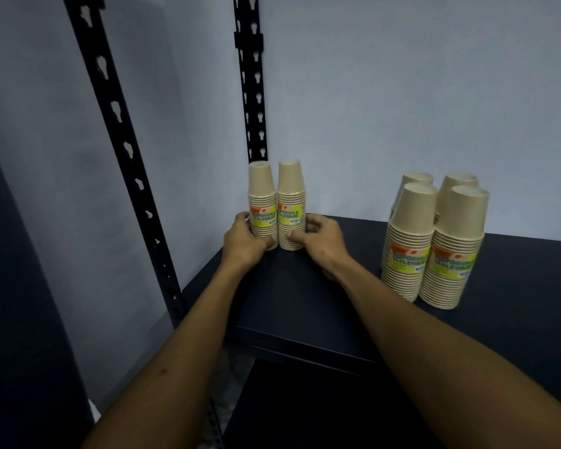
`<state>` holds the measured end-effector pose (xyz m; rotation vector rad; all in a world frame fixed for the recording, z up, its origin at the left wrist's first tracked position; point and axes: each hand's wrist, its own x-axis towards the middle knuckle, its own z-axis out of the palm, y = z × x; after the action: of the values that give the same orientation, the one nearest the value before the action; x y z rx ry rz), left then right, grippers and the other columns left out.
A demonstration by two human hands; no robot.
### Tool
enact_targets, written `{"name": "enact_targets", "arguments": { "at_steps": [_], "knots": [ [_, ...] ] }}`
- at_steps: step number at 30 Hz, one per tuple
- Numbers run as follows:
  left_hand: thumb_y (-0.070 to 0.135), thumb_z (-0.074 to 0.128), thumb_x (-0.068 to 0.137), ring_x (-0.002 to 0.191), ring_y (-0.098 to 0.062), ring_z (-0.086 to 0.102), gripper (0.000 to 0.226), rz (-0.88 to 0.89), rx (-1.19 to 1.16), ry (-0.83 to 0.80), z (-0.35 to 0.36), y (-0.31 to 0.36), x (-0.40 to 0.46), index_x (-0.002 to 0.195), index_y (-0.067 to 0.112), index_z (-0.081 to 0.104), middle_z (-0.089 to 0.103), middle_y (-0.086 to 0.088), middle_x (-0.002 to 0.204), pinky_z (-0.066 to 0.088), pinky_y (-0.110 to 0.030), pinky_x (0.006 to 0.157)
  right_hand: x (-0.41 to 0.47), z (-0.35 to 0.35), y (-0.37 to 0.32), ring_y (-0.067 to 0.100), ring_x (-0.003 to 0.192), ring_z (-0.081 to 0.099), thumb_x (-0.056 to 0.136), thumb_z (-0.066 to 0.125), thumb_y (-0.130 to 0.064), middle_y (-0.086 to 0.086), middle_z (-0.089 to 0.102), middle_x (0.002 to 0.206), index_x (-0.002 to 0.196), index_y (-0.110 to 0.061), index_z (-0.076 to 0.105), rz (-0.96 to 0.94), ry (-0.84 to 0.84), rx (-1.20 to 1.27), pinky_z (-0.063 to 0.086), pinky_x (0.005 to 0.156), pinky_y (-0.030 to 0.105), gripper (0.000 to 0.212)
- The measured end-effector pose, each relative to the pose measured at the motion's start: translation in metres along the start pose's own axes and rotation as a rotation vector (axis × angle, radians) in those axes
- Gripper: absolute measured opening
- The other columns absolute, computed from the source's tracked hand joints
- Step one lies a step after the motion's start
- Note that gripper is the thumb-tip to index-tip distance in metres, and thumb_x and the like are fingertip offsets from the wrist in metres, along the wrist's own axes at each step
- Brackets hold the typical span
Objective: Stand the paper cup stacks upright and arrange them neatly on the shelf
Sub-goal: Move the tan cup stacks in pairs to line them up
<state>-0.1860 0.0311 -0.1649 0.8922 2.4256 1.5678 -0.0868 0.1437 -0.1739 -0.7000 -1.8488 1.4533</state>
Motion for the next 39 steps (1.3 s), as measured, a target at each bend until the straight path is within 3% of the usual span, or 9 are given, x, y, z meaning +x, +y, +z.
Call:
{"name": "enact_targets", "arguments": {
  "at_steps": [2, 8, 13, 17, 21, 23, 28, 34, 39],
  "knots": [
    [0.014, 0.077, 0.078, 0.115, -0.023, 0.058, 0.063, 0.025, -0.010, 0.001, 0.001, -0.004, -0.001, 0.133, 0.012, 0.046, 0.059, -0.009, 0.131, 0.045, -0.030, 0.090, -0.002, -0.001, 0.002, 0.015, 0.099, 0.068, 0.075, 0.078, -0.004, 0.006, 0.071, 0.111, 0.119, -0.006, 0.063, -0.010, -0.010, 0.017, 0.054, 0.093, 0.035, 0.047],
    [0.021, 0.079, 0.077, 0.111, -0.021, 0.059, 0.064, 0.033, -0.049, 0.035, -0.002, -0.010, -0.021, 0.129, 0.011, 0.043, 0.060, -0.009, 0.128, 0.047, -0.030, 0.087, -0.024, -0.007, 0.001, 0.012, 0.097, 0.066, 0.077, 0.078, -0.008, 0.003, 0.069, 0.110, 0.119, -0.008, 0.060, -0.062, -0.026, -0.035, 0.054, 0.089, 0.028, 0.046],
    [0.021, 0.079, 0.076, 0.096, -0.009, 0.057, 0.055, 0.094, -0.019, 0.028, -0.006, -0.007, -0.057, 0.121, 0.012, 0.048, 0.064, -0.005, 0.121, 0.046, -0.026, 0.082, -0.059, -0.018, 0.001, 0.010, 0.100, 0.063, 0.082, 0.074, -0.019, 0.000, 0.067, 0.115, 0.123, -0.012, 0.057, -0.156, -0.026, -0.225, 0.052, 0.088, 0.025, 0.046],
    [0.024, 0.081, 0.074, 0.095, -0.006, 0.059, 0.054, 0.144, 0.029, 0.011, -0.010, -0.001, -0.091, 0.118, 0.014, 0.051, 0.067, -0.004, 0.118, 0.047, -0.023, 0.083, -0.099, -0.035, -0.004, 0.009, 0.098, 0.063, 0.084, 0.072, -0.026, 0.000, 0.067, 0.115, 0.125, -0.012, 0.055, -0.234, -0.023, -0.332, 0.054, 0.087, 0.027, 0.046],
    [0.030, 0.083, 0.071, 0.091, -0.004, 0.059, 0.052, 0.170, 0.100, 0.022, -0.012, 0.009, -0.127, 0.113, 0.015, 0.057, 0.069, 0.000, 0.112, 0.046, -0.020, 0.078, -0.140, -0.059, -0.008, 0.003, 0.096, 0.061, 0.083, 0.073, -0.025, -0.005, 0.066, 0.114, 0.127, -0.013, 0.055, -0.268, -0.029, -0.361, 0.050, 0.081, 0.013, 0.049],
    [0.035, 0.084, 0.069, 0.087, -0.004, 0.058, 0.052, 0.195, 0.161, 0.024, -0.010, 0.016, -0.141, 0.111, 0.017, 0.060, 0.069, 0.004, 0.107, 0.045, -0.020, 0.074, -0.158, -0.070, -0.008, -0.001, 0.096, 0.061, 0.083, 0.073, -0.023, -0.010, 0.066, 0.111, 0.127, -0.015, 0.056, -0.265, -0.003, -0.327, 0.051, 0.082, 0.013, 0.048],
    [0.034, 0.086, 0.066, 0.091, -0.005, 0.065, 0.055, 0.215, 0.133, -0.124, 0.000, 0.032, -0.160, 0.112, 0.018, 0.059, 0.069, 0.005, 0.106, 0.056, -0.027, 0.082, -0.189, -0.103, -0.007, -0.001, 0.101, 0.062, 0.083, 0.074, -0.020, -0.020, 0.064, 0.104, 0.127, -0.021, 0.058, -0.225, 0.034, -0.264, 0.051, 0.086, 0.016, 0.047],
    [0.034, 0.085, 0.066, 0.089, 0.006, 0.063, 0.052, 0.302, 0.063, -0.297, 0.023, 0.050, -0.173, 0.109, 0.022, 0.060, 0.067, 0.015, 0.101, 0.051, -0.012, 0.075, -0.204, -0.148, -0.004, -0.002, 0.099, 0.064, 0.081, 0.075, -0.017, -0.017, 0.067, 0.108, 0.125, -0.021, 0.060, -0.199, 0.111, -0.293, 0.052, 0.086, 0.014, 0.046],
    [0.033, 0.085, 0.067, 0.090, 0.007, 0.062, 0.055, 0.361, 0.023, -0.326, 0.047, 0.060, -0.175, 0.113, 0.018, 0.060, 0.067, 0.014, 0.103, 0.049, -0.007, 0.075, -0.205, -0.171, -0.001, -0.005, 0.096, 0.065, 0.081, 0.075, -0.015, -0.016, 0.068, 0.105, 0.123, -0.019, 0.061, -0.184, 0.154, -0.313, 0.052, 0.086, 0.015, 0.044]
  ]
}}
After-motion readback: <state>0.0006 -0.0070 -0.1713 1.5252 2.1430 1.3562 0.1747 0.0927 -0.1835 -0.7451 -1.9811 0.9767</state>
